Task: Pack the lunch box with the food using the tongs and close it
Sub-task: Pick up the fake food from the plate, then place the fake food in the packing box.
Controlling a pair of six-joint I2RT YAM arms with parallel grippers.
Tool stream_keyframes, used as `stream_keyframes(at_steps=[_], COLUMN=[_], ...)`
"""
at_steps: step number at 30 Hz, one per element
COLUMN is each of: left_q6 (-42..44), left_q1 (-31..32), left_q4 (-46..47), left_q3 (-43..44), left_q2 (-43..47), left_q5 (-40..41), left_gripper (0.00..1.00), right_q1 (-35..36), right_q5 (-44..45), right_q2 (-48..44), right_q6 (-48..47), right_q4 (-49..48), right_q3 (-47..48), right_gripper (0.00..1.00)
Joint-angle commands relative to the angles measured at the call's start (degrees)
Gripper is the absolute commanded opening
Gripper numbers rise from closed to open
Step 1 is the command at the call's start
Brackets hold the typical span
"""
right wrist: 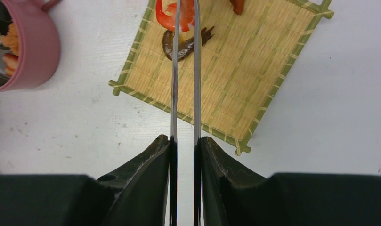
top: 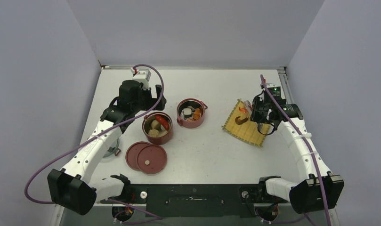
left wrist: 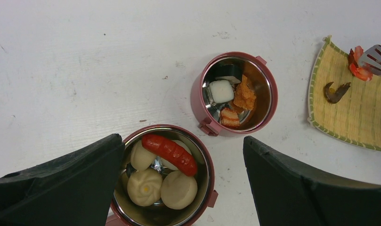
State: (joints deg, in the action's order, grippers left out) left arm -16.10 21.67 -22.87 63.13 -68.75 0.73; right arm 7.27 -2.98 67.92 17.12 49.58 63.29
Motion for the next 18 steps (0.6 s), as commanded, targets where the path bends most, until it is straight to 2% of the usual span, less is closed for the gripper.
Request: stream_keyframes(at_steps=[1, 5, 10, 14, 18], left_q6=[-1.17, -2.18, -1.81, -1.23, -1.19], left_q1=[-0.01, -0.31, -0.49, -0.58, -0.58], left_q4=[3.47, 4.16, 4.06, 3.98, 3.98], left_q3=[0.44, 0.19, 0.08, -0.1, -0.13], left_q2=[2.0, 1.61, 1.64, 1.69, 1.38], left_q5=[-3.18, -5.46, -4.07, -2.31, -2.38], left_gripper=[0.97, 0.97, 0.97, 0.97, 0.97], right_q1=[4.66, 16.86, 31.21, 37.47, 40.36], right_q5=[-2.48, 2.07, 7.79, 10.18, 13.16], right_q2=[-3.87, -2.01, 3.09, 8.39, 13.0], right_q6=[1.26, 4.67, 5.21, 3.78, 2.35], right_q4=[-0.68, -2.44, -7.94, -10.51, -11.78], right_q3=[5.97, 10.53, 13.61, 15.96, 16.71], right_gripper=[0.05, 0.05, 0.05, 0.05, 0.05])
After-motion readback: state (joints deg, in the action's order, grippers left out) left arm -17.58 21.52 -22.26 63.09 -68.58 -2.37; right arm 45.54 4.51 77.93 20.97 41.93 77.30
